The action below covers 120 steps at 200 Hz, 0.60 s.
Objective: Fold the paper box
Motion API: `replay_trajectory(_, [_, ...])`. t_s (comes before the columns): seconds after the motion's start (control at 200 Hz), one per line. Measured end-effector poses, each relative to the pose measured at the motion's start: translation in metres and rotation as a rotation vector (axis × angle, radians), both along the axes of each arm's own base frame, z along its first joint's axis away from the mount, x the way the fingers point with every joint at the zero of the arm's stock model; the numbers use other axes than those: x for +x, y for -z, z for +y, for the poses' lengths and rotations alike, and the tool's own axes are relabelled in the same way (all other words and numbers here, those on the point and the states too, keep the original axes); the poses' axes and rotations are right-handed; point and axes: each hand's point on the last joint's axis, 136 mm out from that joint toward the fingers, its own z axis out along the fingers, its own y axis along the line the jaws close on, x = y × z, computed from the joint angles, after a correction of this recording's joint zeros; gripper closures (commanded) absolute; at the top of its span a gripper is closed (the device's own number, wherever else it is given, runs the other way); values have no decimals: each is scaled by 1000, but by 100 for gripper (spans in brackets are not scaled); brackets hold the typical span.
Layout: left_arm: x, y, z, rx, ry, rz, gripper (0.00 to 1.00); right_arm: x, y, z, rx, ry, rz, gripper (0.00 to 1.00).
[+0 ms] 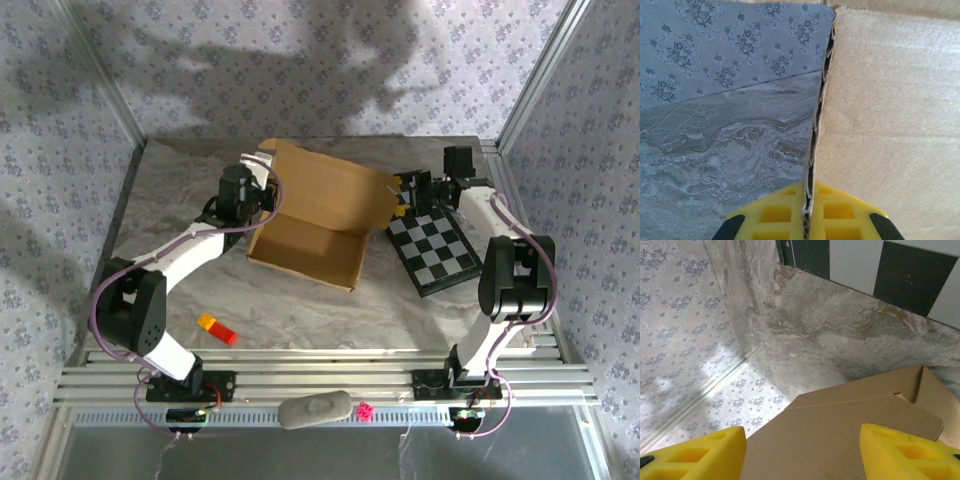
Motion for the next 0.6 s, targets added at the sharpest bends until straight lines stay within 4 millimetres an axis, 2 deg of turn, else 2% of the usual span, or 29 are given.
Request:
replay_trajectory(0.12, [1,0,2,-10,-15,3,100,-10,3,4,30,26,40,29])
replay_trajectory(0.26, [2,0,4,-23,-35,8,100,-19,-8,10,65,56,54,27])
replay_trajectory(0.385, [3,0,5,-34,-47,9,100,-17,-21,19,94,68,37,27])
replay_trajectory(0.6, [5,4,5,-46,-53,17,100,-13,-32,40,140,77,31,25])
